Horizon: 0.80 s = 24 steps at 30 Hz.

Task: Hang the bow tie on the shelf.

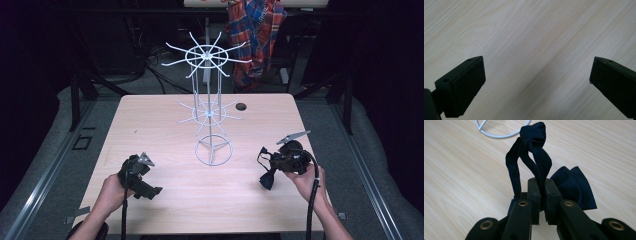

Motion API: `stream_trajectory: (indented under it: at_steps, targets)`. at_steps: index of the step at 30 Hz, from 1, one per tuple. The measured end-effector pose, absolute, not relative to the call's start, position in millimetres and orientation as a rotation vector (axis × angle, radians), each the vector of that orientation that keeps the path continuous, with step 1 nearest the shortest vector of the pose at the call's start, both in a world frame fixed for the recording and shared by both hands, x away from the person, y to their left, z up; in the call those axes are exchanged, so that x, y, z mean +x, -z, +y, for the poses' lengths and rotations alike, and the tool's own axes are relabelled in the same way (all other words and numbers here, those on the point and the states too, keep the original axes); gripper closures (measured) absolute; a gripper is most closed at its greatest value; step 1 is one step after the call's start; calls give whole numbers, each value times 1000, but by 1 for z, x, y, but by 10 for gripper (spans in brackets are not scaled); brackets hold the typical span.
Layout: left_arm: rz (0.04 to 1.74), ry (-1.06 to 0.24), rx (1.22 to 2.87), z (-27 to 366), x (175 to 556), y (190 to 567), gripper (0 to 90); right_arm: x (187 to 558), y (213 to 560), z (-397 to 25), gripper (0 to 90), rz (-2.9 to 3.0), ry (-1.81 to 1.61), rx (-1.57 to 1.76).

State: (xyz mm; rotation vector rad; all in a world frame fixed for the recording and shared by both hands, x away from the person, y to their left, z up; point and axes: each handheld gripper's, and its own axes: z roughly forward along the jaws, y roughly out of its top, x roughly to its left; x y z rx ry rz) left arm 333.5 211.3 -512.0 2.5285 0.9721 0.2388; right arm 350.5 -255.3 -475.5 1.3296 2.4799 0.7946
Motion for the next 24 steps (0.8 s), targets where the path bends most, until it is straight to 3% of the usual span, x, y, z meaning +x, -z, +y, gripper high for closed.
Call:
stream_trajectory:
  at_steps: [24]
  targets:
    - [968, -245, 2533, 211, 333, 511, 3, 356, 453, -237, 855, 2439, -853, 1235]
